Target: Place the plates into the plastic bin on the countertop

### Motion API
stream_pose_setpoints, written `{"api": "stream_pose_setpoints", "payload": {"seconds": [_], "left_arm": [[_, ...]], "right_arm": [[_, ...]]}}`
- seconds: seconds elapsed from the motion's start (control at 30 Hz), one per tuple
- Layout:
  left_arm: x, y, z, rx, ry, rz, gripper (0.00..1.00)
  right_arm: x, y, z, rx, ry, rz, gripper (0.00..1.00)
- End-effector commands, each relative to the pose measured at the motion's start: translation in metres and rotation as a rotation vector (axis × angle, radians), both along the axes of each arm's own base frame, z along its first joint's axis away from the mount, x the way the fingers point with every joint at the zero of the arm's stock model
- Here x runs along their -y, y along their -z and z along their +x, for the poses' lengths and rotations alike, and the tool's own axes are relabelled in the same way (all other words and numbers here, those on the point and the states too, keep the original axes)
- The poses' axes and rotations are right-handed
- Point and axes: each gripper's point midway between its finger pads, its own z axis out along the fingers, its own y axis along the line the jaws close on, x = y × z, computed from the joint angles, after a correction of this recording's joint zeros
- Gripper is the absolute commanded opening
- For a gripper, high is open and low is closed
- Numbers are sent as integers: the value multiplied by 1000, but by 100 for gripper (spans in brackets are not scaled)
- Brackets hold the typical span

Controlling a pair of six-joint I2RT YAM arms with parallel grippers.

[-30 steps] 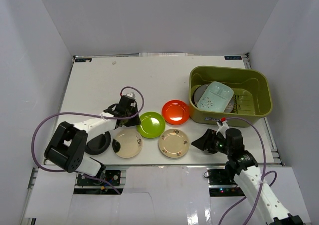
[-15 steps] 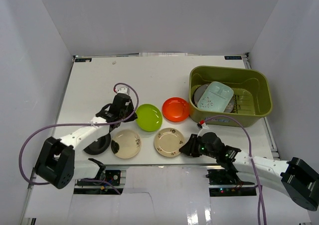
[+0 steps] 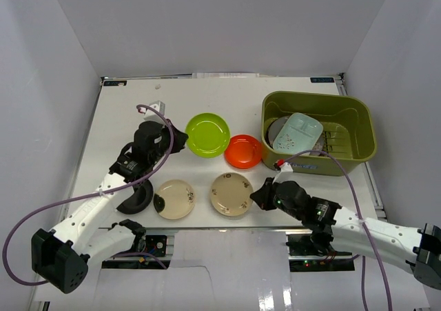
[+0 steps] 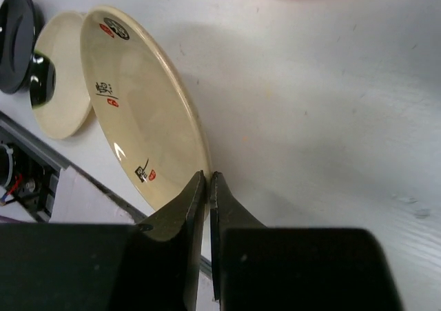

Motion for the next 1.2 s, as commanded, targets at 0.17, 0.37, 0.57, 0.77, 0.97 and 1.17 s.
{"api": "stream_pose_setpoints", "payload": {"seconds": [0.17, 0.37, 0.57, 0.77, 0.97, 1.17], "left_arm": [[24, -103, -1, 216, 107, -184, 0], [39, -126, -3, 250, 174, -244, 0], [83, -134, -3, 241, 287, -258, 0], [146, -116, 11, 196, 366, -183, 0], [214, -87, 34, 135, 438, -93, 0], [266, -54, 63, 79, 452, -18, 0]], "right_arm": [[42, -142, 85, 393, 236, -76, 8], [116, -206, 149, 491, 432, -122, 8], [191, -161, 195, 346, 589, -206, 8], [217, -117, 208, 217, 616, -209, 8], [229, -105, 210, 167, 670, -200, 54], [254, -196, 202, 363, 767, -170, 49]]}}
